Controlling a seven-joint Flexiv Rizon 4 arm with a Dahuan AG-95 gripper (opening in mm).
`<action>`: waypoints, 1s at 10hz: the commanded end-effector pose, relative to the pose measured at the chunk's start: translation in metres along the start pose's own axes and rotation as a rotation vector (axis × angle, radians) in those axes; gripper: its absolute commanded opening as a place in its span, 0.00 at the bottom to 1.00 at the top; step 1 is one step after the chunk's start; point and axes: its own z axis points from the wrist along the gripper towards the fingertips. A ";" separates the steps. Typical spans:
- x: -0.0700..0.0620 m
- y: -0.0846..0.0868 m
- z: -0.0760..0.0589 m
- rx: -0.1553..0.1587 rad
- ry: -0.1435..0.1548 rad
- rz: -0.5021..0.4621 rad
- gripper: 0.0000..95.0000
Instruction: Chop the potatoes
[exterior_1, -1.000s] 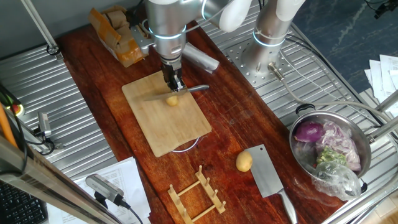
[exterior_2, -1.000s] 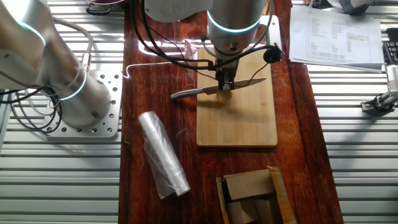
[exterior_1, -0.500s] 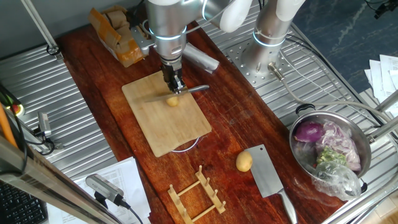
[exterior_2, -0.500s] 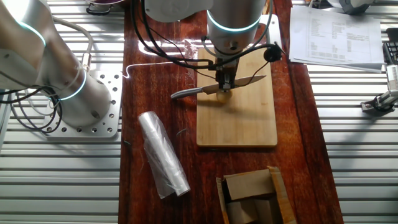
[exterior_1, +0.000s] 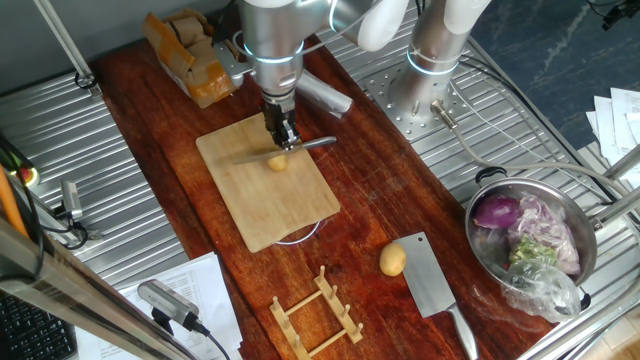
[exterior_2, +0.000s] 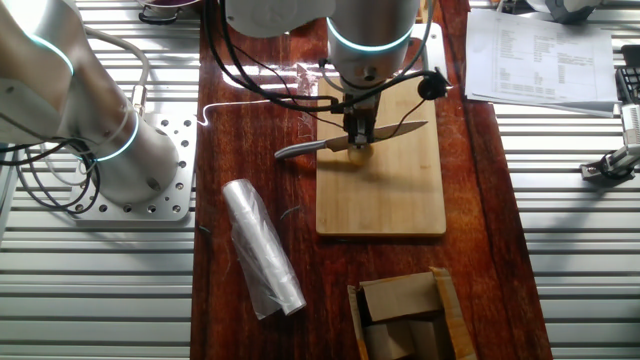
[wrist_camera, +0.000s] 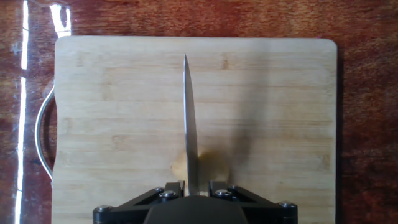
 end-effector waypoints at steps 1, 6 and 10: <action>-0.002 0.000 0.004 -0.001 -0.007 -0.001 0.20; -0.003 0.002 0.005 -0.013 -0.015 0.008 0.00; -0.007 0.002 0.005 -0.013 -0.016 0.003 0.00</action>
